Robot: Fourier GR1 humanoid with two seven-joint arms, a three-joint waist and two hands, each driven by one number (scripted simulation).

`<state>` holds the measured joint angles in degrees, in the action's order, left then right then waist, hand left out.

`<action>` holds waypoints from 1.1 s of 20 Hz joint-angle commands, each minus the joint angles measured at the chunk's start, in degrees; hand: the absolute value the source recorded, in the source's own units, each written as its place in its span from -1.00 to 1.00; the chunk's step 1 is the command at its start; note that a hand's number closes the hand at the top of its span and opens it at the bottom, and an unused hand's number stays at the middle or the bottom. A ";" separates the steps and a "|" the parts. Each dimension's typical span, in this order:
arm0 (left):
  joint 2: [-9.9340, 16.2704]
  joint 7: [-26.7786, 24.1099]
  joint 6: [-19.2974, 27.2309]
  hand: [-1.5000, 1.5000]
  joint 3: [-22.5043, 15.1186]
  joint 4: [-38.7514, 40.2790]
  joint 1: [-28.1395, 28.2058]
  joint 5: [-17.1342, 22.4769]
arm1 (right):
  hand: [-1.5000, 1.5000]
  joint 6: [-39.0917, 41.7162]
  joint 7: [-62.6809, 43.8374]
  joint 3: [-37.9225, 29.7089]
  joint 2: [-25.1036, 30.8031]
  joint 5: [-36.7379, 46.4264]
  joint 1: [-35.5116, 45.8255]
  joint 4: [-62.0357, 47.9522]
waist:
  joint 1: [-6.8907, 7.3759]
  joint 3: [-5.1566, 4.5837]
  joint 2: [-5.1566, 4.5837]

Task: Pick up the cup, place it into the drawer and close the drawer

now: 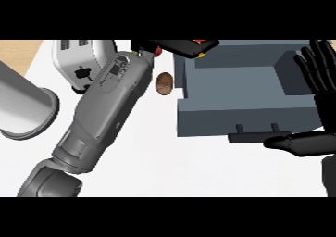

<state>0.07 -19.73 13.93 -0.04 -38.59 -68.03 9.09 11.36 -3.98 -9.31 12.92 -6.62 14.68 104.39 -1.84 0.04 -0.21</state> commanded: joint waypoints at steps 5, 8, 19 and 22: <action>-0.07 6.01 7.17 1.00 -6.44 15.17 -10.14 4.58 | -1.00 1.89 -0.94 0.29 0.65 -2.01 1.30 0.71 | -3.42 0.06 -0.83; -0.07 5.23 7.31 1.00 -10.45 18.42 -9.98 5.56 | -1.00 0.53 2.19 1.95 -1.37 0.59 0.43 0.16 | -4.51 0.10 -1.18; -0.07 7.11 1.74 -1.00 -20.34 22.09 -6.42 7.76 | -1.00 2.38 -0.22 3.70 -1.03 -1.58 8.31 -2.97 | -9.22 0.10 -2.60; -0.07 4.09 1.09 -1.00 -18.59 20.35 -5.18 11.37 | -1.00 4.00 0.21 3.95 -0.48 -2.60 8.29 -2.26 | -10.36 0.04 -2.96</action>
<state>0.00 -13.12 15.29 -18.25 -17.07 -74.92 17.73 14.01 -4.16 -5.93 12.18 -8.42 21.75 102.45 -10.84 0.12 -2.72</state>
